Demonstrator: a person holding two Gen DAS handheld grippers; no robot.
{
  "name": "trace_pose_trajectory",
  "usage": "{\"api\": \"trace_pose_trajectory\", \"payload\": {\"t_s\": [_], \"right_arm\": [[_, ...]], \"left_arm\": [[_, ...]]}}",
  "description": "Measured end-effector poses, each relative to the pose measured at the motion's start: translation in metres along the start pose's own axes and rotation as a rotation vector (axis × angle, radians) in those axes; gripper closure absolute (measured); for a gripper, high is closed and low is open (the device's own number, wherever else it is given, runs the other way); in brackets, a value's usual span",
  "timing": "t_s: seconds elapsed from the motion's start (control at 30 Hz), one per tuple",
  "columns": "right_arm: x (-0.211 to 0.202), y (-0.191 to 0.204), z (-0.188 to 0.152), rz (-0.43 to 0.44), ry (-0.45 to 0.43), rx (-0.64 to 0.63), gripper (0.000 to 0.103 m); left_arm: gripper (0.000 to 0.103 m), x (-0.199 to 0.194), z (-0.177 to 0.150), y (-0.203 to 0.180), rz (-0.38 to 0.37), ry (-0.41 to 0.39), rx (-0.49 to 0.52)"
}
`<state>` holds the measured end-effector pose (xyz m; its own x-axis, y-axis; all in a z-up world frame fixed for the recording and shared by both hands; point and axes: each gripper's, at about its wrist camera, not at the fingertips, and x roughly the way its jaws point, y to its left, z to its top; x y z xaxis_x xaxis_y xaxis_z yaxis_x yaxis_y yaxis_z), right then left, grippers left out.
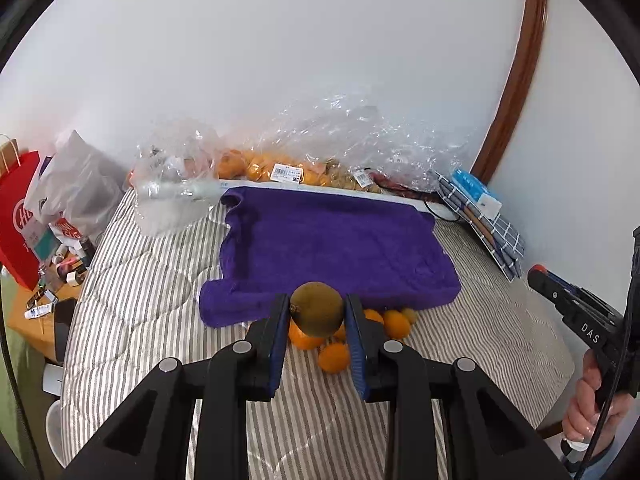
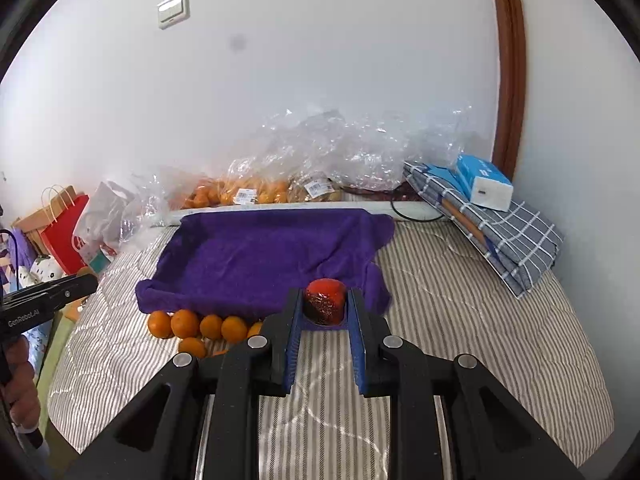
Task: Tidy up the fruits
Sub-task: 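Carry both held fruits up and over onto the purple towel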
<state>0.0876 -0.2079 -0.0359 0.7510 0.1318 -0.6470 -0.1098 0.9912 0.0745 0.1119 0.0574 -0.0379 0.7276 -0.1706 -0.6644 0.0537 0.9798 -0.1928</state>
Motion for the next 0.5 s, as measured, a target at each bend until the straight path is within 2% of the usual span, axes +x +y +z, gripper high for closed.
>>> {"api": "trace_pose_trajectory", "payload": {"t_s": [0.2,0.5], "right_arm": [[0.024,0.009,0.016,0.032,0.008,-0.016,0.081],[0.087,0.017,0.05,0.067,0.024,-0.012,0.081]], "left_arm": [[0.077,0.02,0.022,0.008,0.009,-0.018,-0.022],[0.077,0.085,0.055,0.02,0.007,-0.009,-0.066]]}}
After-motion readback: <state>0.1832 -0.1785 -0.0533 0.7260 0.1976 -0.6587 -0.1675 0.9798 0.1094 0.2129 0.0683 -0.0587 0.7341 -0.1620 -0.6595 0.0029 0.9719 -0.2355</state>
